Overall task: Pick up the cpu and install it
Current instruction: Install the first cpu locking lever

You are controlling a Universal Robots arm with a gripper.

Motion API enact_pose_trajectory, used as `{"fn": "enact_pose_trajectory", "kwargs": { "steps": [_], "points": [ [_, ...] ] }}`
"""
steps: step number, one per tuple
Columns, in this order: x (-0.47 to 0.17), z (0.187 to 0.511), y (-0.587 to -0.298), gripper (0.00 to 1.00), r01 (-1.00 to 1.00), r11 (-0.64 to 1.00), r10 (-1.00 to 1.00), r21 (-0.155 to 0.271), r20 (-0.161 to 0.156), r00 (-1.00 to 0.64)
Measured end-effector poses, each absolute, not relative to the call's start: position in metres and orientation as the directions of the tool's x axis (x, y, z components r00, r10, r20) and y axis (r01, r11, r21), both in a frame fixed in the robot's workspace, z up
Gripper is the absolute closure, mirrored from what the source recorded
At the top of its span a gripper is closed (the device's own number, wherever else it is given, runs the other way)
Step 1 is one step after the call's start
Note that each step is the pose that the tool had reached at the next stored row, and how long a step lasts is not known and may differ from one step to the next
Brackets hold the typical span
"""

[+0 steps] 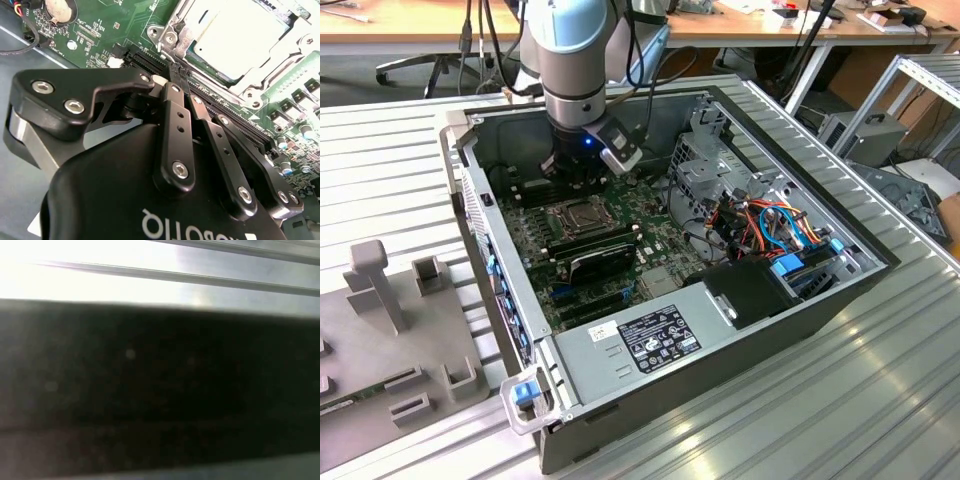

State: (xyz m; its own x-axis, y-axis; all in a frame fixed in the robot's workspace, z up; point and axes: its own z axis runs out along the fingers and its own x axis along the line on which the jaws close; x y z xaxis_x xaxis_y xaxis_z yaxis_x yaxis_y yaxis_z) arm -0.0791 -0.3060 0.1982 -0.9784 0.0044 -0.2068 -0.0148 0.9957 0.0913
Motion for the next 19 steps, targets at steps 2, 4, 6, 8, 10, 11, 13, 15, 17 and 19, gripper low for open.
{"fn": "enact_pose_trajectory", "kwargs": {
  "steps": [2,4,6,8,10,11,13,15,17,19],
  "points": [
    [-0.079,0.197,-0.306,0.89,-0.015,0.996,0.004,0.09,-0.206,-0.978],
    [-0.079,0.196,-0.306,0.89,-0.015,0.996,0.004,0.09,-0.207,-0.978],
    [-0.078,0.195,-0.306,0.89,-0.015,0.996,0.004,0.09,-0.207,-0.978],
    [-0.078,0.195,-0.305,0.89,-0.015,0.996,0.004,0.09,-0.206,-0.978],
    [-0.078,0.194,-0.305,0.89,-0.015,0.996,0.004,0.089,-0.206,-0.979],
    [-0.078,0.194,-0.305,0.89,-0.015,0.996,0.004,0.089,-0.205,-0.979],
    [-0.078,0.194,-0.305,0.89,-0.015,0.996,0.004,0.089,-0.205,-0.979],
    [-0.078,0.196,-0.305,0.89,-0.015,0.996,0.004,0.089,-0.205,-0.979],
    [-0.077,0.202,-0.304,0.89,-0.015,0.995,0.005,0.094,-0.208,-0.978],
    [-0.077,0.216,-0.305,0.89,-0.015,0.995,0.005,0.094,-0.207,-0.978]
  ]
}}
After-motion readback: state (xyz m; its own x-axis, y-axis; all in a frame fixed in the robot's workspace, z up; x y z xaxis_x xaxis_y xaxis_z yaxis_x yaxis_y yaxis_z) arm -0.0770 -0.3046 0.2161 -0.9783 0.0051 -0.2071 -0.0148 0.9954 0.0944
